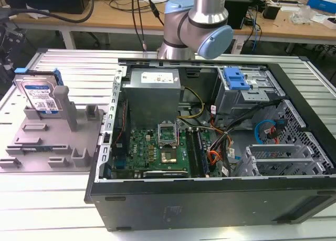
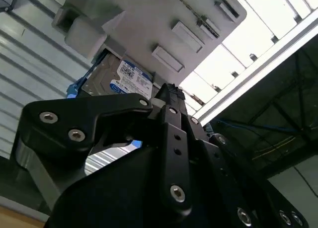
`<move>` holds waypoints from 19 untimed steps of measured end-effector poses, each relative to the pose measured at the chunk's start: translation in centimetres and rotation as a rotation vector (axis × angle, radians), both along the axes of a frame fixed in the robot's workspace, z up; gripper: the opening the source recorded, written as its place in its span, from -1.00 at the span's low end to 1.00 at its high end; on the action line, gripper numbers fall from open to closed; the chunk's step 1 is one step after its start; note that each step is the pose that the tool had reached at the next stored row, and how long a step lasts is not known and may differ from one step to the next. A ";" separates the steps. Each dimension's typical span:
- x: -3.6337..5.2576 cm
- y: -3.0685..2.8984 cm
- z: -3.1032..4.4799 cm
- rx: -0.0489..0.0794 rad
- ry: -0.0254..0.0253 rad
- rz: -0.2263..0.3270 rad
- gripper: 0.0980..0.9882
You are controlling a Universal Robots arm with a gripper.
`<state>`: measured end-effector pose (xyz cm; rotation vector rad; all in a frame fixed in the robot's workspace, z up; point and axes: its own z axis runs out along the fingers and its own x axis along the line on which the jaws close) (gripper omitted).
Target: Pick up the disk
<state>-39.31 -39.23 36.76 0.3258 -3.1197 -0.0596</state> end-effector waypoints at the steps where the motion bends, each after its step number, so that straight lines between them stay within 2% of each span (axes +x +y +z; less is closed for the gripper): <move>1: 0.00 0.00 -0.01 0.000 0.0000 0.023 -0.98; 3: 0.00 0.00 -0.08 0.000 0.0001 0.138 -0.96; 5: 0.00 0.00 -0.13 0.000 0.0000 0.228 -0.42; 8: 0.00 0.00 -0.17 0.000 0.0001 0.339 0.00; 14: 0.00 0.00 -0.27 -0.001 -0.0011 0.483 0.00; 15: 0.00 0.00 -0.30 -0.001 -0.0011 0.539 0.00; 17: 0.00 0.00 -0.33 -0.001 -0.0011 0.587 0.00; 19: 0.00 0.00 -0.37 -0.001 -0.0011 0.668 0.00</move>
